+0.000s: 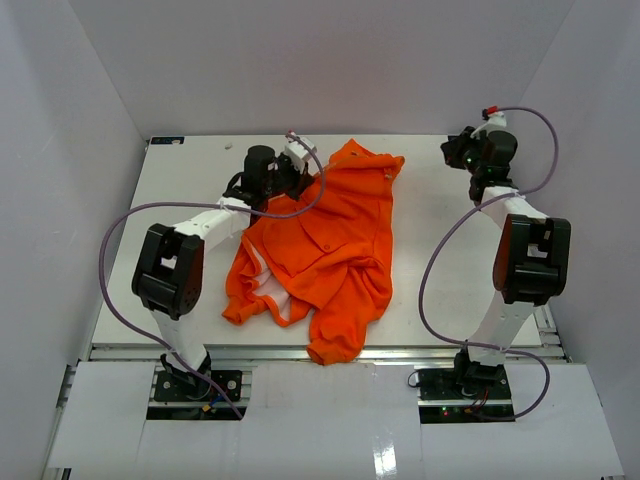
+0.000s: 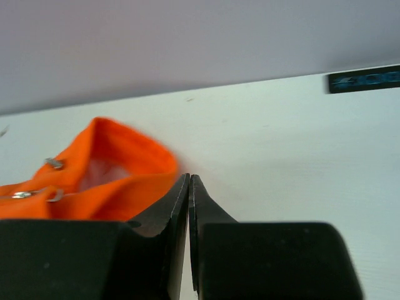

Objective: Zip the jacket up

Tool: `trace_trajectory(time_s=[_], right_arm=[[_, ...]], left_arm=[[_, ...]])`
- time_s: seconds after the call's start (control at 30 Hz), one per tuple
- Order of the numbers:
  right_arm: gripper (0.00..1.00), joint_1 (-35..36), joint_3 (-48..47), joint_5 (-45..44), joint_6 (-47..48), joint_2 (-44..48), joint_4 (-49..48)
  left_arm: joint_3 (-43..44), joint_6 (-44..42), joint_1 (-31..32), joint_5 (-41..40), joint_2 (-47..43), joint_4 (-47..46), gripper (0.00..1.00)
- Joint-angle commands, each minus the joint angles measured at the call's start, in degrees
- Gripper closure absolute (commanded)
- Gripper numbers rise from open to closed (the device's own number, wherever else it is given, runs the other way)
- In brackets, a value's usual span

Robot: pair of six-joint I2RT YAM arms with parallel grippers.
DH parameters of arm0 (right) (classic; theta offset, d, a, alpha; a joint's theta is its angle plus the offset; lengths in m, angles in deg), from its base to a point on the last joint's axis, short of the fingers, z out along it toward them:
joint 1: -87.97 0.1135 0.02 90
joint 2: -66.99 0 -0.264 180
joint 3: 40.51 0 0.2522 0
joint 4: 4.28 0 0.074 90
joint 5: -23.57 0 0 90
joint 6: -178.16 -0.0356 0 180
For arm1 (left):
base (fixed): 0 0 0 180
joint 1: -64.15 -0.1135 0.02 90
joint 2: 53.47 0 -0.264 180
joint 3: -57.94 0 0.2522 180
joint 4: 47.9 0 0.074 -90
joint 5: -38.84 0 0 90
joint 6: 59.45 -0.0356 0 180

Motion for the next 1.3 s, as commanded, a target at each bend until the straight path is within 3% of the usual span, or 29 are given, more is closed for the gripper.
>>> trace_trajectory(time_s=[0.0,0.2,0.27,0.33,0.4,0.43,0.47,0.5,0.6,0.7,0.87,1.03,1.13,1.27], right_arm=[[0.92,-1.5,-3.0,-3.6,0.8,-1.6,-3.8],[0.92,-0.5,-4.1,3.2,0.7,-2.9,-4.7],[0.92,0.3,-3.7,4.0,0.8,-2.4,-5.4],[0.82,1.2,-2.8,4.4,1.0,-1.7,-5.7],[0.63,2.2,-2.0,5.2,1.3,-1.1,-5.7],[0.57,3.1,-2.2,5.8,1.6,-0.9,-5.0],[0.45,3.8,-2.4,6.0,2.3,-0.5,-4.0],[0.29,4.4,-2.4,5.8,3.1,-0.1,-2.7],[0.13,7.7,-0.8,4.7,4.5,2.5,-0.6],[0.07,11.0,2.5,1.8,3.6,5.1,-0.1],[0.10,18.8,9.6,-6.5,4.3,12.8,3.0],[0.10,27.1,8.5,-18.7,2.3,19.7,17.8],[0.10,32.5,9.4,-27.0,3.6,25.4,22.8],[0.10,39.2,9.2,-38.3,2.9,29.9,37.4]], left_arm=[[1.1,0.4,-2.2,-3.5,-0.2,-1.1,1.00],[5.6,1.8,-2.4,0.4,3.6,0.5,1.00],[9.5,3.2,-2.5,1.8,6.7,1.6,0.96],[12.3,5.0,-2.9,3.7,8.9,2.2,0.74],[14.6,6.5,-3.0,4.3,10.3,3.1,0.47],[14.8,7.3,-3.0,3.9,10.0,2.8,0.24],[14.9,8.1,-3.0,3.5,9.4,2.6,0.09],[14.8,8.9,-3.0,3.2,8.4,2.4,0.03],[14.0,12.0,-3.0,1.3,4.8,1.8,0.02],[10.5,16.5,-3.0,0.5,-1.3,0.5,0.02],[0.5,21.3,-2.8,0.5,-10.7,-2.2,0.02],[-13.9,28.8,-1.2,5.3,-21.8,-8.1,0.02],[-20.7,30.1,2.8,4.8,-27.8,-8.4,0.02],[-26.3,28.9,7.6,1.7,-35.2,-5.4,0.02]])
